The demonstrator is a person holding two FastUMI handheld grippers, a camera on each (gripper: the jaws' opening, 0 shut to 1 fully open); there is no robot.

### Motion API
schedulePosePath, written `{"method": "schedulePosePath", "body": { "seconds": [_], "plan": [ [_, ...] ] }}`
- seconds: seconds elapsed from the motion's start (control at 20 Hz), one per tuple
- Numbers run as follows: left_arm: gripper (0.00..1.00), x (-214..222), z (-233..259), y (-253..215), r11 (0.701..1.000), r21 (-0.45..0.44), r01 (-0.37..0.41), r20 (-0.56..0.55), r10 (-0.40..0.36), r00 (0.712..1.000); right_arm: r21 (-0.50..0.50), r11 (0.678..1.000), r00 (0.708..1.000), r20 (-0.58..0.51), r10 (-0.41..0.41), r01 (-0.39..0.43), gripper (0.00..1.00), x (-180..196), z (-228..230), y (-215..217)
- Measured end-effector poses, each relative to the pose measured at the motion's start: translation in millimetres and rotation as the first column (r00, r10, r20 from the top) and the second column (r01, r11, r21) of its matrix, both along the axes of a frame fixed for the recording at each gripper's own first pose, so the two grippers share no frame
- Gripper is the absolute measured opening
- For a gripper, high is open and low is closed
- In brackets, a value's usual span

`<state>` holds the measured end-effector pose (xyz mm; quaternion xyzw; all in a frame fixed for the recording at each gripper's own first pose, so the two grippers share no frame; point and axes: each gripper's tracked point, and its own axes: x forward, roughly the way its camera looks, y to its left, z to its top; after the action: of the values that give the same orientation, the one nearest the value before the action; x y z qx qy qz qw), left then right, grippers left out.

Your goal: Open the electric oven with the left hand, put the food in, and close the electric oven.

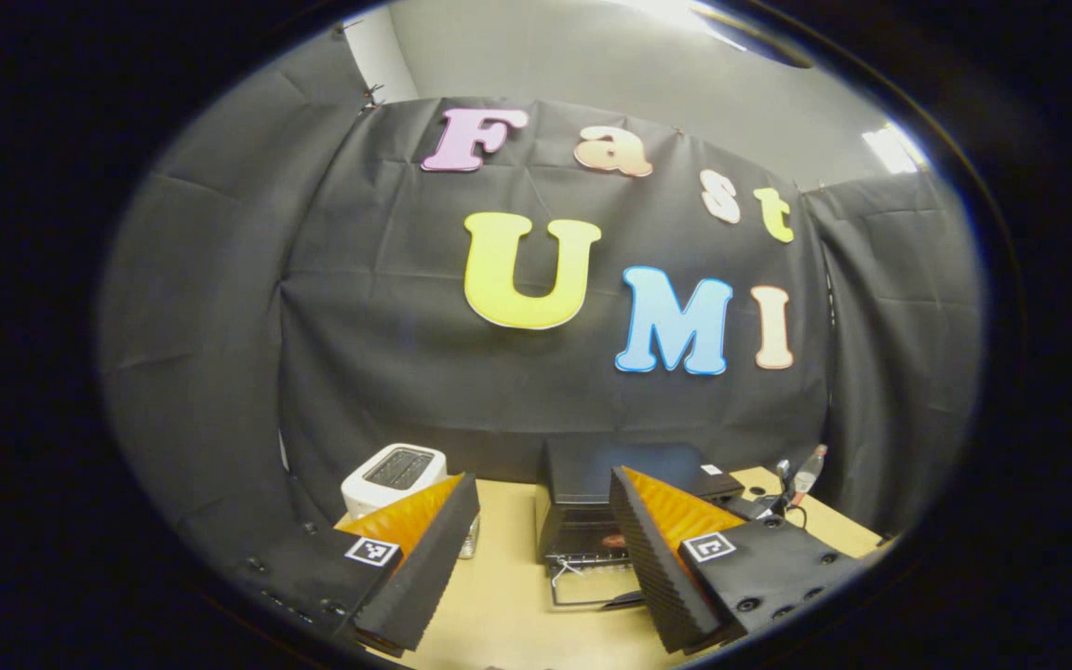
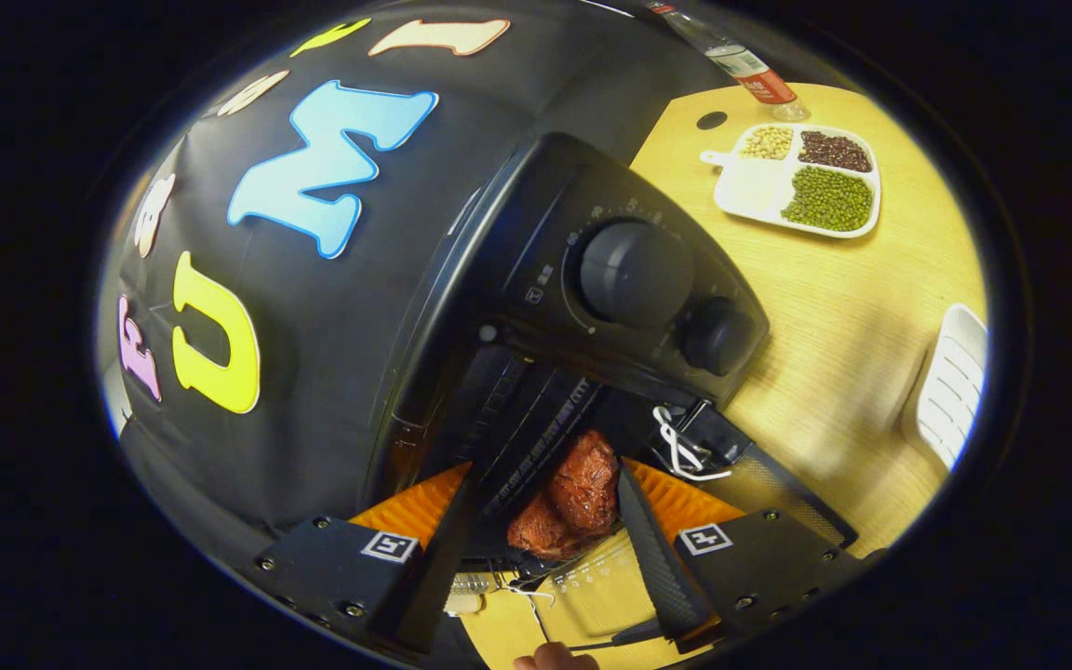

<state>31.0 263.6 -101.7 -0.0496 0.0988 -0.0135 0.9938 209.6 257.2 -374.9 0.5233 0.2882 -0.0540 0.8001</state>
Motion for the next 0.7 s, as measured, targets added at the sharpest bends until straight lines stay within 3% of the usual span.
{"method": "schedulePosePath", "body": {
  "seconds": [0.15, 0.3, 0.55, 0.7],
  "plan": [
    [0.98, 4.0, -5.1, -11.2, 1.0, -0.026, 0.016, -0.007, -0.016, 1.0, 0.115, 0.991, 0.998, -0.031, -0.062, 0.065, 0.86, 5.9, -0.2, 7.7],
    [0.95, 4.8, -7.5, -17.5, 0.999, -0.027, 0.028, -0.015, -0.028, 0.999, 0.125, 0.988, 0.995, -0.044, -0.084, 0.089, 0.87, 5.9, -2.8, 10.8],
    [0.98, 9.7, -5.7, -20.0, 0.999, -0.027, 0.045, 0.003, -0.045, 0.999, 0.019, 0.999, 0.999, 0.016, -0.051, 0.05, 0.86, -9.2, 24.0, -7.9],
    [0.95, 18.3, -15.9, -29.1, 0.997, -0.034, 0.071, -0.001, -0.071, 0.997, -0.117, 0.993, 1.0, 0.026, -0.003, 0.007, 0.87, -28.7, 36.0, -27.4]
  ]
}}
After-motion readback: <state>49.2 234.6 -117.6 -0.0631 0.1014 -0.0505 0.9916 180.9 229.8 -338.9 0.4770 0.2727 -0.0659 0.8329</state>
